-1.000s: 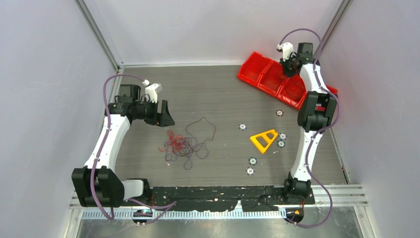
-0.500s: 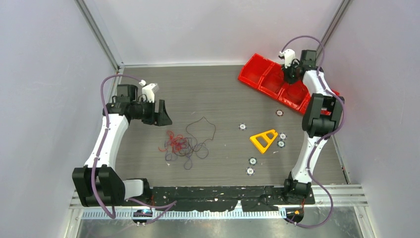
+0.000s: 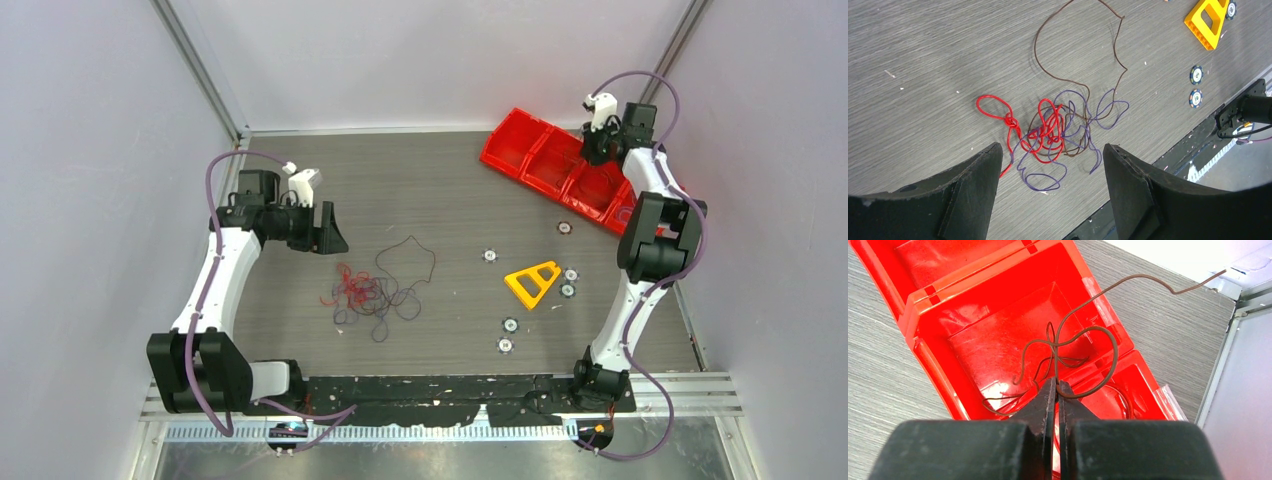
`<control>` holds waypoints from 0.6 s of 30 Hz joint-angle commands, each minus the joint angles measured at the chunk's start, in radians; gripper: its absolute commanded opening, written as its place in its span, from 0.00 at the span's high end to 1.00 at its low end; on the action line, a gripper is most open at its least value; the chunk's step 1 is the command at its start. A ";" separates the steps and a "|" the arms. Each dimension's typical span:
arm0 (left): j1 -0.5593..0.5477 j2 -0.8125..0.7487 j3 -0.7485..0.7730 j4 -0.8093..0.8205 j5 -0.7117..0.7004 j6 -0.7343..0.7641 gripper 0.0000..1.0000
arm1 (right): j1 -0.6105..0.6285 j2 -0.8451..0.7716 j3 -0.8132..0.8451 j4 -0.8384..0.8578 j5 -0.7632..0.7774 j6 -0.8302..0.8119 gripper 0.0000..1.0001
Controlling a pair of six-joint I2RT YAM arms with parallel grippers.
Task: Untangle the cables
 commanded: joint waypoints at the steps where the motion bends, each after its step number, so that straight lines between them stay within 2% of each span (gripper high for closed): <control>1: 0.008 -0.003 0.012 0.001 0.002 0.009 0.25 | 0.003 -0.038 0.042 -0.008 -0.003 -0.048 0.95; 11: 0.008 0.006 0.008 -0.006 0.004 0.019 0.25 | 0.072 0.111 0.244 -0.350 0.045 -0.296 0.95; 18: 0.011 0.008 0.008 -0.016 0.003 0.021 0.25 | 0.135 0.237 0.433 -0.498 0.122 -0.299 0.94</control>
